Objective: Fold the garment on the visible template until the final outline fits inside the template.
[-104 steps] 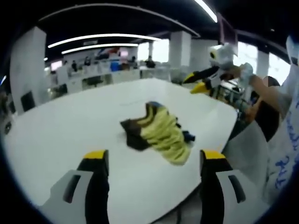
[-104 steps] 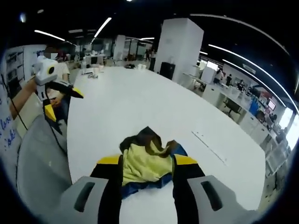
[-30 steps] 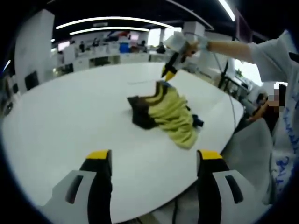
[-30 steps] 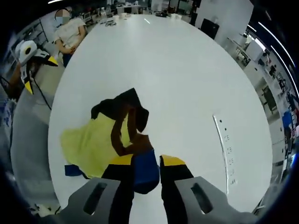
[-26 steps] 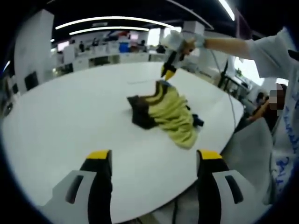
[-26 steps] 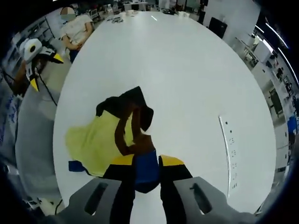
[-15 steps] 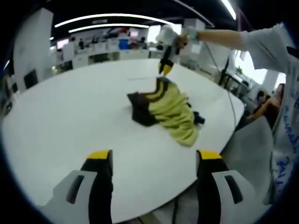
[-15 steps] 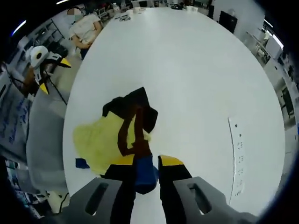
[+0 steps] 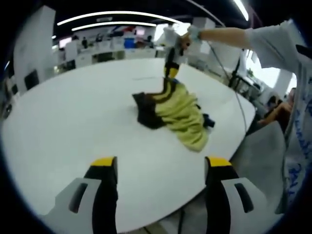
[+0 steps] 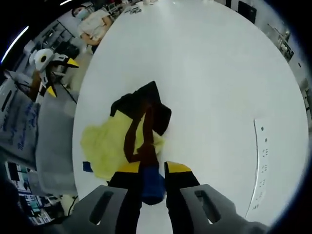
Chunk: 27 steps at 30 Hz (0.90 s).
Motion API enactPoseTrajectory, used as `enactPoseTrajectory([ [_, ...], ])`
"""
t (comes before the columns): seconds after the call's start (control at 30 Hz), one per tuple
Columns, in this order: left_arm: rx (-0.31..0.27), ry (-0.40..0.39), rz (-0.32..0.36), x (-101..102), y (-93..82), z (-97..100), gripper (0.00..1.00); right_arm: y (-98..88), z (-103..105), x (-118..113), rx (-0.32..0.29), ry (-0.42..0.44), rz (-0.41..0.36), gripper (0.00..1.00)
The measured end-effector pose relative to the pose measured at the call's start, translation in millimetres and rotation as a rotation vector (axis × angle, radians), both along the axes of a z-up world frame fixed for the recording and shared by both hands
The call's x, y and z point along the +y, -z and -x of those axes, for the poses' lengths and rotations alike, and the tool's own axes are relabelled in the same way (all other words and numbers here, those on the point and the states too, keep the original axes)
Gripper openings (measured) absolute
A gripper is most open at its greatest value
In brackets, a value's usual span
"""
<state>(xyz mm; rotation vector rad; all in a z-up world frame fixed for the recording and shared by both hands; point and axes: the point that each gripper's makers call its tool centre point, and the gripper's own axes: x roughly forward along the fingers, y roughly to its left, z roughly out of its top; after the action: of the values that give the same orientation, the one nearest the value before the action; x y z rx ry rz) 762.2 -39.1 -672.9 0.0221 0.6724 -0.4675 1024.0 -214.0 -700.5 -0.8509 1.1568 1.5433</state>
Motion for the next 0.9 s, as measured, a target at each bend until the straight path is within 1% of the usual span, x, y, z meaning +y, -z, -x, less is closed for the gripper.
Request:
enactPoseTrajectory([
  [0.07, 0.002, 0.006, -0.002, -1, 0.2, -2.9, 0.68, 0.0, 4, -1, 0.019, -0.003, 0.006, 0.16],
  [0.13, 0.004, 0.011, -0.004, -2, 0.7, -5.5, 0.68, -0.3, 7, -2, 0.025, -0.009, 0.008, 0.14],
  [0.17, 0.003, 0.019, -0.005, -4, 1.1, -7.4, 0.68, -0.7, 8, -2, 0.025, -0.014, 0.007, 0.13],
  [0.27, 0.005, 0.046, -0.009, -11, 1.7, -10.2, 0.67, -3.8, 5, -5, 0.027, -0.023, 0.005, 0.04],
  [0.33, 0.005, 0.061, -0.004, -15, 1.4, -11.4, 0.66, -5.7, 5, -6, 0.017, -0.029, -0.001, 0.04],
  [0.37, 0.003, 0.070, -0.004, -17, 1.2, -12.4, 0.66, -7.1, 6, -7, 0.009, -0.039, -0.005, 0.03],
  [0.4, -0.001, 0.090, -0.002, -20, 0.6, -12.8, 0.66, -7.5, 13, -10, -0.009, -0.043, -0.003, 0.03],
  [0.53, -0.009, 0.128, -0.001, -24, -1.3, -18.1, 0.63, -11.3, 17, -14, -0.047, -0.052, -0.013, 0.03],
  [0.6, -0.023, 0.150, -0.012, -25, -4.4, -22.5, 0.61, -13.6, 17, -14, -0.080, -0.060, -0.025, 0.03],
  [0.63, -0.026, 0.161, -0.028, -25, -6.7, -25.1, 0.60, -14.7, 18, -14, -0.110, -0.081, -0.038, 0.03],
  [0.67, -0.029, 0.169, -0.040, -25, -7.8, -26.6, 0.60, -11.1, 21, -18, -0.116, -0.085, -0.038, 0.03],
  [0.77, -0.044, 0.196, -0.074, -27, -11.0, -34.3, 0.61, -13.9, 30, -22, -0.157, -0.115, -0.038, 0.02],
  [0.83, -0.047, 0.212, -0.076, -30, -12.1, -37.2, 0.60, -16.7, 34, -22, -0.180, -0.127, -0.048, 0.02],
  [0.87, -0.051, 0.227, -0.076, -32, -12.6, -39.2, 0.59, -18.6, 29, -21, -0.198, -0.128, -0.058, 0.02],
  [0.9, -0.050, 0.236, -0.072, -34, -12.8, -40.2, 0.58, -19.4, 30, -20, -0.206, -0.131, -0.065, 0.02],
])
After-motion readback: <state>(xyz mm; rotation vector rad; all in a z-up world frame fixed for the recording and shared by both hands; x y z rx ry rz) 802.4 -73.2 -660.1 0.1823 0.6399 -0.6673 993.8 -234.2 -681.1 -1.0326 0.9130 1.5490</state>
